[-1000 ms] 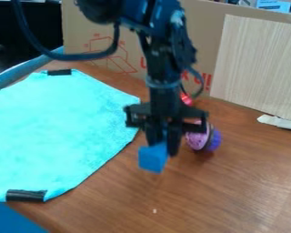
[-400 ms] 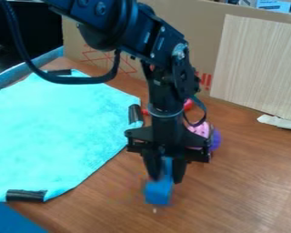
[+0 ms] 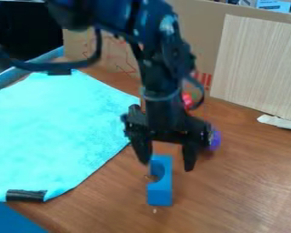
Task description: Move box from cloth to the right side of the table
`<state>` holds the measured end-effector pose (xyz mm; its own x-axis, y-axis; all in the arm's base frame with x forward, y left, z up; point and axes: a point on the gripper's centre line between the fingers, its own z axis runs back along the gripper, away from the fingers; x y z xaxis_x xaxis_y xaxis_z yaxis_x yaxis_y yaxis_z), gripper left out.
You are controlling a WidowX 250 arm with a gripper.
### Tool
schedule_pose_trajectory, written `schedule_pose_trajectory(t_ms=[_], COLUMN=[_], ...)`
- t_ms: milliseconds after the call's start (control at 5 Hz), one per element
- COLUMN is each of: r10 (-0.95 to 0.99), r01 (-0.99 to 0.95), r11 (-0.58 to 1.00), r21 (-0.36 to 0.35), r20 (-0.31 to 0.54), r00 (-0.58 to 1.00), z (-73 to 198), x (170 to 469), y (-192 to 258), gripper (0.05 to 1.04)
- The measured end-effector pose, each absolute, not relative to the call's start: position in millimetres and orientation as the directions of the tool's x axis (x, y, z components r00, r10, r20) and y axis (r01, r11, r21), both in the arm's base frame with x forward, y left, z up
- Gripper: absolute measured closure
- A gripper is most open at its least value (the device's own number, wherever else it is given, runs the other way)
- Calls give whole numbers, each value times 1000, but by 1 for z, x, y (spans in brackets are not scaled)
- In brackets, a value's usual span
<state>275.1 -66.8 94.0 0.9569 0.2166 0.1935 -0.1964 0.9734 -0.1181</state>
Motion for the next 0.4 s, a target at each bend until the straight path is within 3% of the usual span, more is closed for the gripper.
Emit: schedule_pose_trajectory(t_ms=[200, 400], r10=[208, 264], r01=[-173, -307], r11=[975, 951], r21=[-139, 42], r20=[293, 408], r00=[933, 874], z=[141, 176], x=[266, 260], y=[-57, -15], gripper=[82, 84])
